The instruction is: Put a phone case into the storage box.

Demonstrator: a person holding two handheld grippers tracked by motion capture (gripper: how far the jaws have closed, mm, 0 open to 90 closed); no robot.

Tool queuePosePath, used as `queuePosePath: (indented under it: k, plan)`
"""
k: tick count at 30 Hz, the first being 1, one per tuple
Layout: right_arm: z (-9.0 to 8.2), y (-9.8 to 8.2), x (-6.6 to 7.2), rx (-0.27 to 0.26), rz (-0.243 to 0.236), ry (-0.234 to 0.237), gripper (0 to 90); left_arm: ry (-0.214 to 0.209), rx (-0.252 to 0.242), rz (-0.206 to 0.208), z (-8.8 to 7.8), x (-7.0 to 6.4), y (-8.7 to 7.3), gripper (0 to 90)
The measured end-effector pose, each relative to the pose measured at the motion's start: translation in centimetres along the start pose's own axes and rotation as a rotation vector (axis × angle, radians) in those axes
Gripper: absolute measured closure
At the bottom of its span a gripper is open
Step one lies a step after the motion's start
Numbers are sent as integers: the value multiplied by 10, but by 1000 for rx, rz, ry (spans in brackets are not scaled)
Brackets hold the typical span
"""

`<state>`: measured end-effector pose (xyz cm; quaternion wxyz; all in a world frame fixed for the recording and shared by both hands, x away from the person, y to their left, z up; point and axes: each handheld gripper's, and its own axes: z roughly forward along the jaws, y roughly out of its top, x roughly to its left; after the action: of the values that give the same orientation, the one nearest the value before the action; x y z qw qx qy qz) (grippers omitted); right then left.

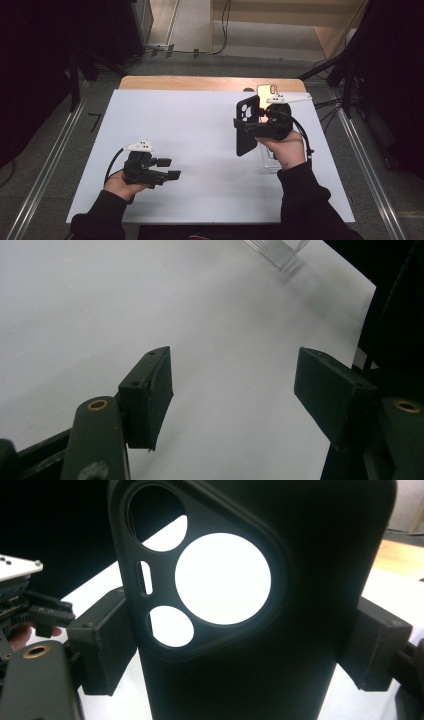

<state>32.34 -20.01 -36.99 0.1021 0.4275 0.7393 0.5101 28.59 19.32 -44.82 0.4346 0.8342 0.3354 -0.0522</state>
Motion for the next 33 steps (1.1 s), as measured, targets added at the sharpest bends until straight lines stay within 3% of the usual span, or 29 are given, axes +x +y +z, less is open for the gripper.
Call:
queuePosePath:
  k: [9,18,29,33]
  plan:
    - [-20,11,-16,-37,13,-52,130,19,-2,-15,-6,3,-6,319]
    - [-35,14,-36,-82,45,-156,131,32,-10,-32,-10,4,-11,319]
    - [-29,5,-59,-99,69,-325,131,37,-12,-46,-13,4,-15,319]
    - [-27,0,-68,-101,88,-351,131,37,-14,-48,-13,5,-15,319]
